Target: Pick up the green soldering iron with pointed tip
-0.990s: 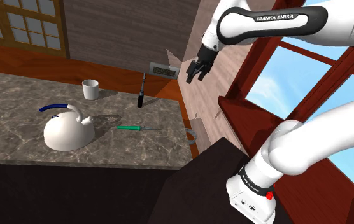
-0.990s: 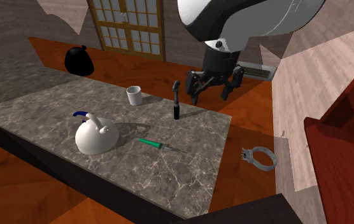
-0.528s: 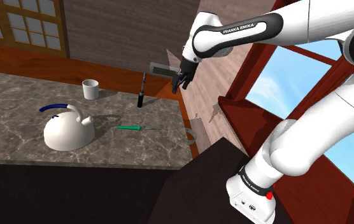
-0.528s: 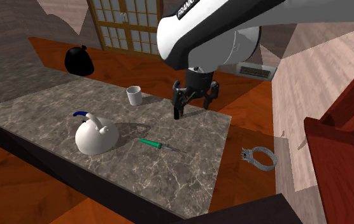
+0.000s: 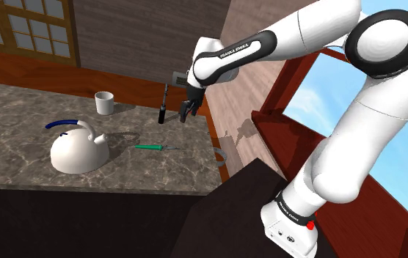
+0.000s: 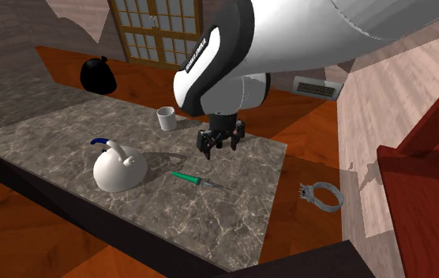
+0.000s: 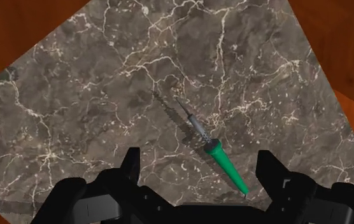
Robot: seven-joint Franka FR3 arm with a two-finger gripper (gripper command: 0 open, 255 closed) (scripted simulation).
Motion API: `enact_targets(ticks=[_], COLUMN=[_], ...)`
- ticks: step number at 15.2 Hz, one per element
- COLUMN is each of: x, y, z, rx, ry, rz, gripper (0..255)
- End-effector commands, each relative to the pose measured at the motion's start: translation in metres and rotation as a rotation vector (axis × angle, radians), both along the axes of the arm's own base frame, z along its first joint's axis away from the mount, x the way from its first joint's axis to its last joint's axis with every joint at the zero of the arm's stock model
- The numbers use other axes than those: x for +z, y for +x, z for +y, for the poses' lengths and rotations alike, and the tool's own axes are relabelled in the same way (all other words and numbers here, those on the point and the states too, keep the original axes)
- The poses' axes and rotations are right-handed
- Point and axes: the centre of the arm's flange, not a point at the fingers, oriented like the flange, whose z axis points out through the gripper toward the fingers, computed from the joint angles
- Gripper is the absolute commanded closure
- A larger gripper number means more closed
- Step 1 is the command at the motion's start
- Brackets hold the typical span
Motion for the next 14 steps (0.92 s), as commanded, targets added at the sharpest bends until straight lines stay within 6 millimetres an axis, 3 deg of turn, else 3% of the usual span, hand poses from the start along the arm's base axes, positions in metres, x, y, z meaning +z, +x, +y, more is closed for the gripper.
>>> enact_targets(ticks=[1,12,14], x=[-0.024,-0.15,-0.16], y=[0.011,0.061,0.062], z=[0.008,0.073,0.075], rx=[0.033,0.211,0.217], ry=[0.002,0.01,0.011], rz=[0.014,0.093,0.096], gripper=[0,0,0])
